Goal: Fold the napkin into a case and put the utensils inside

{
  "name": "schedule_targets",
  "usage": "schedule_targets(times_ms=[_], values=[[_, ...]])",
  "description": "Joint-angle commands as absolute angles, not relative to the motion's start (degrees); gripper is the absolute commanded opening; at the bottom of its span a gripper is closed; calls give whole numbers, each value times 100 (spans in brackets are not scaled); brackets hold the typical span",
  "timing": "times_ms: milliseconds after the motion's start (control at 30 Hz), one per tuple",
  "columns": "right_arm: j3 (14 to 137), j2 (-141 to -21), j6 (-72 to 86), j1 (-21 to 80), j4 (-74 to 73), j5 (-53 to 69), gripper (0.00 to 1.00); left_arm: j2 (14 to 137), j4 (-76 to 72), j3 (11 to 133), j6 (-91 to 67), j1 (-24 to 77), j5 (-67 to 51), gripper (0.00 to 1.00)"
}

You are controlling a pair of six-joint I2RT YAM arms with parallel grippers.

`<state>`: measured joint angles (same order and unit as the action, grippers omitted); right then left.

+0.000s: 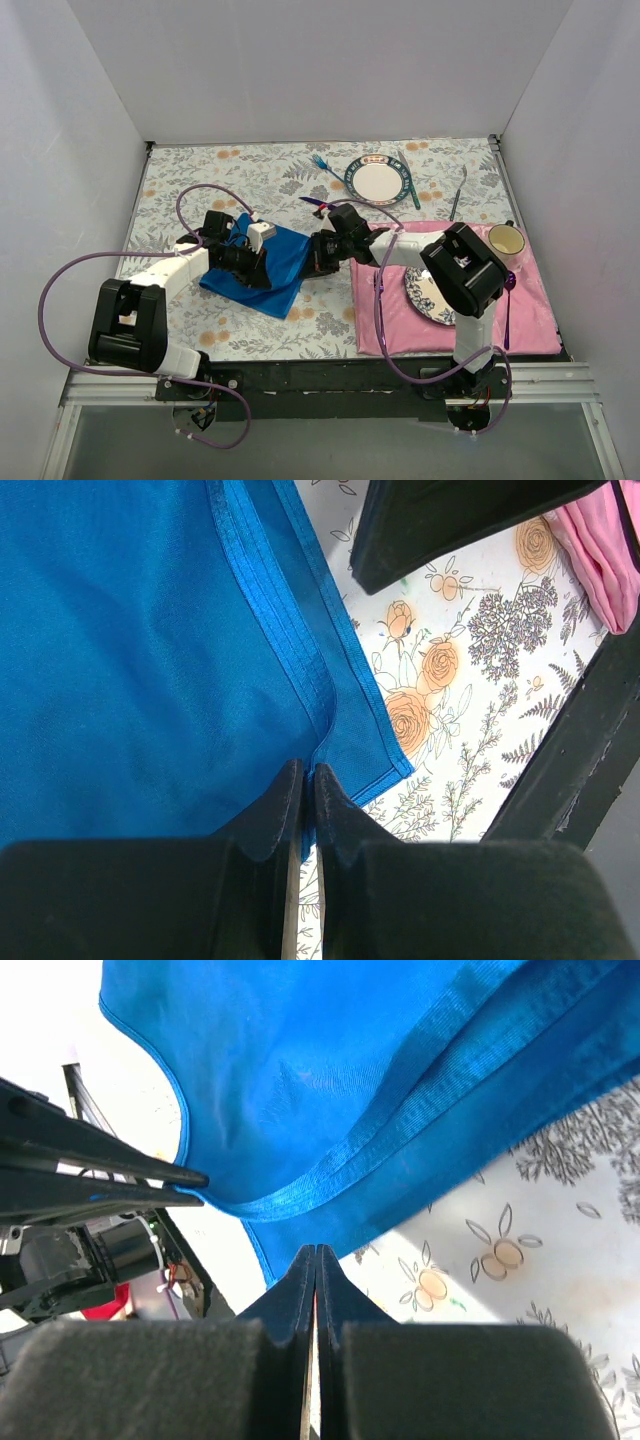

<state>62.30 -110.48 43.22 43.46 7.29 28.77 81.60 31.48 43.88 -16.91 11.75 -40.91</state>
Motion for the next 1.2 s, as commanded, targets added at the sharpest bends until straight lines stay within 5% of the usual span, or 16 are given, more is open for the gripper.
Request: schedule_targets(times_ms=[0, 1167], values=[[6012, -10846, 4517, 4315, 791, 2848, 1, 8016, 3155, 4491, -1644, 1195, -4087, 0], [5906, -11443, 4482, 4307, 1134, 2558, 1, 7849, 3357, 4667, -1617, 1696, -4535, 0]])
